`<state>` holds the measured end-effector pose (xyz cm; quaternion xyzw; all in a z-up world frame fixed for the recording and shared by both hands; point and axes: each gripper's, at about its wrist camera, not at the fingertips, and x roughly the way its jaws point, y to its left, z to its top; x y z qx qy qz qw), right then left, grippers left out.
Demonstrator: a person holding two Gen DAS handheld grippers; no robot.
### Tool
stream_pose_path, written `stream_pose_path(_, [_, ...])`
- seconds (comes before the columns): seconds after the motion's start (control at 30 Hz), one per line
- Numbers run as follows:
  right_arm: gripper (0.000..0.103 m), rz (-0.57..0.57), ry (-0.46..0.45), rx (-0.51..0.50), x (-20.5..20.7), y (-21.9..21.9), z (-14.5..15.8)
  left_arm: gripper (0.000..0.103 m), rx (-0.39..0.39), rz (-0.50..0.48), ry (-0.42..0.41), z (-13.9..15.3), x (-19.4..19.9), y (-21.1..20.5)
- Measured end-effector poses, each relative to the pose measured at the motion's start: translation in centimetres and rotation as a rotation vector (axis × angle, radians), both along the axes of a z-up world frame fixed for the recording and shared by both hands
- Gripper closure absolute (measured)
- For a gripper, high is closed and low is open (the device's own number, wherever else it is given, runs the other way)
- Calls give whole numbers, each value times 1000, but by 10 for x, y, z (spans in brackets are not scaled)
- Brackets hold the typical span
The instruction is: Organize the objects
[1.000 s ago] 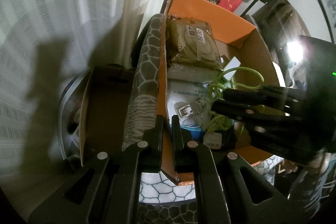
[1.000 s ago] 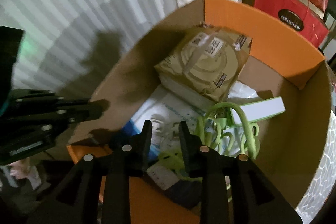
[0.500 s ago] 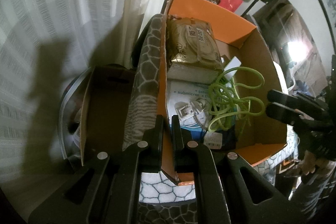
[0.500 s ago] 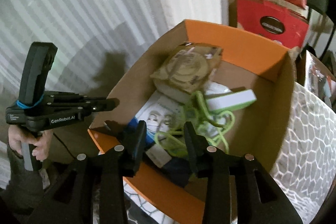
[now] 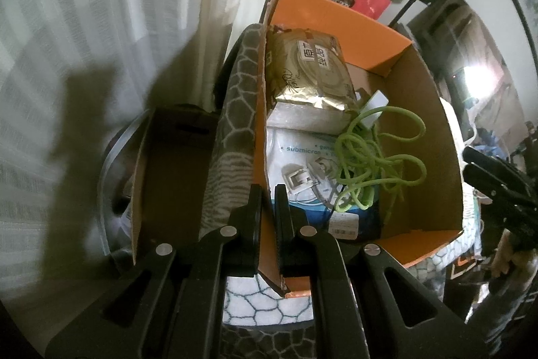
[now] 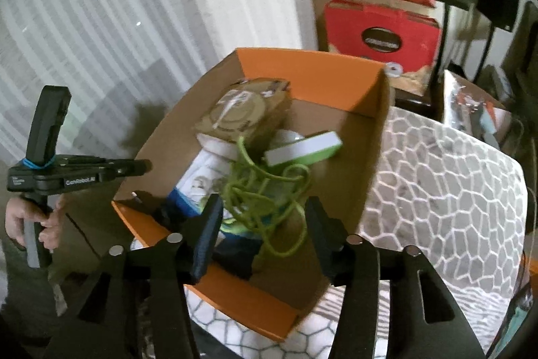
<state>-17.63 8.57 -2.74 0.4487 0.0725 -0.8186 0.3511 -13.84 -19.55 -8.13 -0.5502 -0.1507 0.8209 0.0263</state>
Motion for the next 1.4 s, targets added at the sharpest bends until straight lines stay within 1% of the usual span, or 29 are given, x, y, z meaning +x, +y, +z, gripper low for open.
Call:
stream_pose_path(0.1, [41, -31, 28, 6, 5, 9, 2, 97, -4, 7, 2, 0, 1, 1])
stream_pose_path(0.17, [34, -47, 43, 6, 8, 16, 3, 97, -7, 11, 4, 0, 2, 2])
stream_pose_path(0.27, [30, -73, 59, 3, 11, 26, 4, 97, -14, 14, 7, 1, 3, 4])
stream_pose_path(0.5, [27, -122, 68, -2, 16, 46, 5, 97, -29, 15, 18, 4, 8, 7])
stream_pose_path(0.67, [18, -161, 79, 6, 20, 59, 3, 97, -32, 14, 35, 9, 13, 9])
stream_pose_path(0.73, [18, -177, 77, 0, 22, 64, 2, 97, -41, 15, 43, 12, 15, 10])
stream_pose_path(0.8, [17, -194, 75, -7, 24, 69, 2, 94, -54, 13, 56, 15, 18, 14])
stream_pose_path(0.83, [14, -200, 73, -11, 25, 72, 2, 92, -63, 12, 67, 18, 20, 16])
stream_pose_path(0.87, [13, -206, 73, -18, 26, 75, 3, 89, -68, 10, 75, 20, 21, 19])
stream_pose_path(0.9, [13, -209, 75, -20, 27, 76, 3, 82, -70, 6, 83, 22, 22, 20])
stream_pose_path(0.93, [12, -214, 78, -20, 28, 78, 4, 79, -71, 2, 94, 24, 24, 23])
stream_pose_path(1.0, [12, -222, 88, -19, 31, 81, 5, 64, -87, -3, 120, 30, 28, 29])
stream_pose_path(1.03, [11, -227, 93, -19, 32, 83, 5, 61, -97, -7, 132, 33, 30, 33])
stream_pose_path(1.1, [7, -238, 103, -16, 35, 87, 6, 50, -117, -16, 159, 39, 35, 42])
stream_pose_path(1.13, [2, -245, 109, -17, 37, 89, 6, 48, -122, -21, 169, 42, 36, 46])
stream_pose_path(1.17, [1, -250, 114, -18, 38, 91, 7, 42, -127, -25, 180, 44, 39, 50])
stream_pose_path(1.2, [1, -256, 115, -20, 39, 94, 7, 31, -128, -26, 187, 45, 41, 53])
stream_pose_path(1.23, [1, -261, 116, -21, 40, 96, 6, 26, -129, -25, 197, 47, 43, 57])
stream_pose_path(1.27, [1, -264, 117, -24, 41, 98, 6, 18, -128, -23, 212, 49, 45, 61])
stream_pose_path(1.3, [1, -265, 118, -27, 42, 100, 6, 12, -128, -22, 222, 50, 47, 64])
stream_pose_path(1.37, [1, -270, 122, -25, 44, 104, 6, 7, -130, -21, 237, 52, 50, 71])
stream_pose_path(1.4, [1, -272, 125, -22, 45, 105, 6, 7, -132, -22, 242, 52, 51, 74])
